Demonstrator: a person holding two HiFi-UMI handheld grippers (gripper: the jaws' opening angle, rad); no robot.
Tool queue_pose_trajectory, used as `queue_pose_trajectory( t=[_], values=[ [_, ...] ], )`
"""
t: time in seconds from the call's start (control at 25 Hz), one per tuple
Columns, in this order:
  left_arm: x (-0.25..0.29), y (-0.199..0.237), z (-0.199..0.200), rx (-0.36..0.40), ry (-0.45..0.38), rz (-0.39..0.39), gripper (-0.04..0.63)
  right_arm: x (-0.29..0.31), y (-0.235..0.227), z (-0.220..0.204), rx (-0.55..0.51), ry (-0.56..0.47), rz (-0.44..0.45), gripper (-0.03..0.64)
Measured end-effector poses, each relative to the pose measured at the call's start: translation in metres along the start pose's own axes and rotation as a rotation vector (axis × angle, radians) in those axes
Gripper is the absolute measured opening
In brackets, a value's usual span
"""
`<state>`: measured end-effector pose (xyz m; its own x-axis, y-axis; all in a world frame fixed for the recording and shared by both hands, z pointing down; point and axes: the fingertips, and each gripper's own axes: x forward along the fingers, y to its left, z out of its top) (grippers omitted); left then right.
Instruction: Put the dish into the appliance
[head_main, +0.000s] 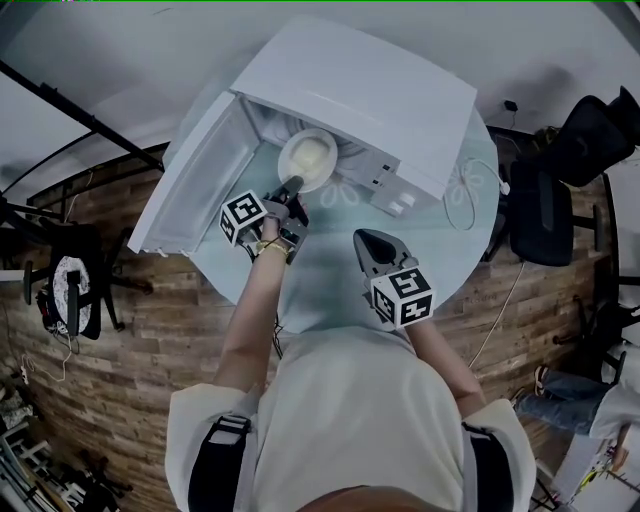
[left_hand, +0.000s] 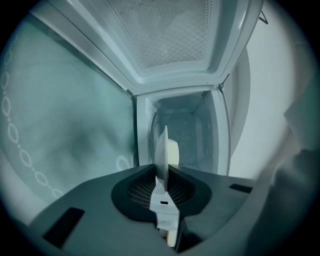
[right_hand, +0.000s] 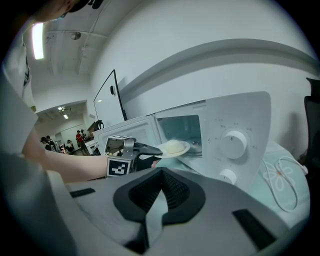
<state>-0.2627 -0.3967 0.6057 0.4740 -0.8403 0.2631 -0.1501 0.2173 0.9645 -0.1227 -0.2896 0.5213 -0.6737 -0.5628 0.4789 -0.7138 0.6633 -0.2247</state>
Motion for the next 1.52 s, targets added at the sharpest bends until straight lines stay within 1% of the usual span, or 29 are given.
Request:
queue_pose_trajectory(
  t=[0.28,0.56,0.72,0.88,1.2,1.44,1.52],
  values=[
    [0.021,0.011,0.007,-0.005,0.007,0.027,0.045,0.007,-0.002,-0.005,-0.004,0.029,0.002,0.005],
    [0.045,0.011,0.014,0.007,0.029,0.041,0.044,0.018,0.002,-0.008,-0.006,0.049,0.016,0.005],
    [0.057,0.011,0.021,0.038,0.028,0.078,0.044,0.021,0.006,-0.013,-0.025,0.071,0.024,0.005],
    [0.071,0.011,0.022,0.057,0.053,0.115,0.044,0.022,0.007,-0.015,-0.02,0.074,0.027,0.005],
    [0.087,0.007,0.024,0.135,0.065,0.181,0.044,0.024,0.005,-0.014,-0.018,0.072,0.026,0.005],
    [0.086,0.005,0.023,0.133,0.065,0.176,0.044,0.023,0.005,-0.013,-0.017,0.067,0.026,0.005],
    [0.085,0.004,0.023,0.136,0.058,0.173,0.056,0.022,0.005,-0.012,-0.017,0.064,0.027,0.005]
  ],
)
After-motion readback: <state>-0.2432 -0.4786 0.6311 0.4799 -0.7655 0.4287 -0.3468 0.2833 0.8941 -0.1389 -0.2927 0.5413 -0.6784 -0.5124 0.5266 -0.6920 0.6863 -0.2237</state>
